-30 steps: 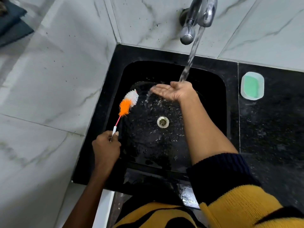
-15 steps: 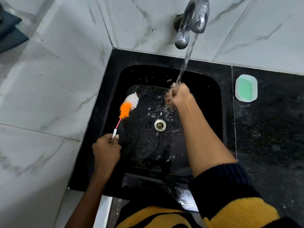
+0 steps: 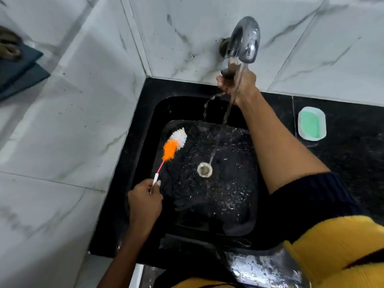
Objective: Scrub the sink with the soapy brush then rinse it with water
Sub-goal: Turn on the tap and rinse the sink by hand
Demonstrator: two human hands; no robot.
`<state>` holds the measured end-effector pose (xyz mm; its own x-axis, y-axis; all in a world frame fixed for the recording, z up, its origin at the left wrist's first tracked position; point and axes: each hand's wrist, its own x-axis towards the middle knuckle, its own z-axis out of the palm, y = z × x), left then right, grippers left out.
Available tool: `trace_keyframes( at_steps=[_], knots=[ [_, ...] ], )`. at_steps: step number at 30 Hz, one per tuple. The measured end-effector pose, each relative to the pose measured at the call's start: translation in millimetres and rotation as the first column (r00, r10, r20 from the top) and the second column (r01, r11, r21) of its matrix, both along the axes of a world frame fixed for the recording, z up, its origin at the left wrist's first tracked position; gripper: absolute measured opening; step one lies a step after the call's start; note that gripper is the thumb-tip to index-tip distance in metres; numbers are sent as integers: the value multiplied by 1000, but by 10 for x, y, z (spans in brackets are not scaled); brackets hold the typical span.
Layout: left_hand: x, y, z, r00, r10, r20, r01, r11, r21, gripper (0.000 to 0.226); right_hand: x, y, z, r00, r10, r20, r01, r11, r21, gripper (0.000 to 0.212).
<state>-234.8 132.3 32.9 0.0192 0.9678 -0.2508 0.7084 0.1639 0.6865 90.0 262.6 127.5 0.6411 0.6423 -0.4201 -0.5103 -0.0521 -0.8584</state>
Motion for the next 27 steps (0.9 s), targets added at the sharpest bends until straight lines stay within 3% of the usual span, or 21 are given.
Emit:
trace_keyframes(
  at_steps=[3, 6, 13, 27],
  knots=[
    [-13, -2, -23, 1000, -11, -7, 11, 1000, 5, 30, 12, 3, 11, 997, -22, 79, 29, 996, -85, 12],
    [-24, 4, -32, 1000, -7, -15, 7, 1000, 1, 32, 28, 46, -3, 989, -54, 140, 74, 988, -135, 31],
    [-23, -10, -16, 1000, -9, -24, 9, 1000, -4, 33, -33, 32, 31, 870, 13, 493, 151, 945, -292, 37],
    [-81, -39, -23, 1000, -3, -30, 4, 1000, 22, 33, -115, 44, 12, 753, 76, 654, 244, 890, -385, 31]
  ],
)
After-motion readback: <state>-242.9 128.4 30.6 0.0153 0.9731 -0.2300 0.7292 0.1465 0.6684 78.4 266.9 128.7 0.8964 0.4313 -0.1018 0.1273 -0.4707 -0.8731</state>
